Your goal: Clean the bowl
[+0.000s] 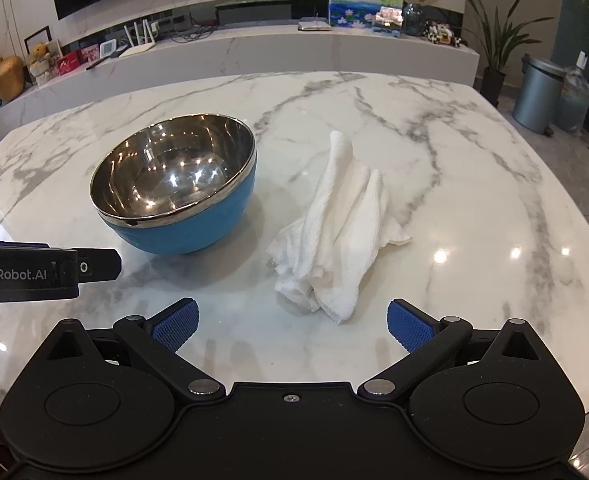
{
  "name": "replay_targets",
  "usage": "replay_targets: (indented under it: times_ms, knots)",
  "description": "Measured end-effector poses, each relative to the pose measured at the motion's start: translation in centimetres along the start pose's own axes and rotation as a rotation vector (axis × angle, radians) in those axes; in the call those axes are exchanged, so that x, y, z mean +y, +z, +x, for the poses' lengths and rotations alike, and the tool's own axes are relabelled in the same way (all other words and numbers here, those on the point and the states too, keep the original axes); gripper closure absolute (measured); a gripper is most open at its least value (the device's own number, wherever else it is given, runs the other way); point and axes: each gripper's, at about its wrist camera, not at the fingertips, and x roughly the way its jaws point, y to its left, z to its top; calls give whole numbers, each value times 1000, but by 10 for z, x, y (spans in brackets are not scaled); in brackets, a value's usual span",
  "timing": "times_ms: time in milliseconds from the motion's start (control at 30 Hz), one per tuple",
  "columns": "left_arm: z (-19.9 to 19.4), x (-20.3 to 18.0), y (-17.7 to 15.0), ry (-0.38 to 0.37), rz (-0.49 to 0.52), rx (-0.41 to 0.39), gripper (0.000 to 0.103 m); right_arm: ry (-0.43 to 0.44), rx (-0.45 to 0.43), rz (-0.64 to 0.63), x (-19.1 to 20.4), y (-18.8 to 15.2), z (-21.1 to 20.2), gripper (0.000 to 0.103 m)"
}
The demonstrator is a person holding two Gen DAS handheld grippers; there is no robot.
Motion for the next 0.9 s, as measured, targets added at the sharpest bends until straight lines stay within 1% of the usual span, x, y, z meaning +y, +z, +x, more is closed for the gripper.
replay_targets:
  times_ms: [900]
  knots:
    - [4, -4, -2, 4, 8, 18, 22, 3, 10, -5, 1, -2, 1, 1]
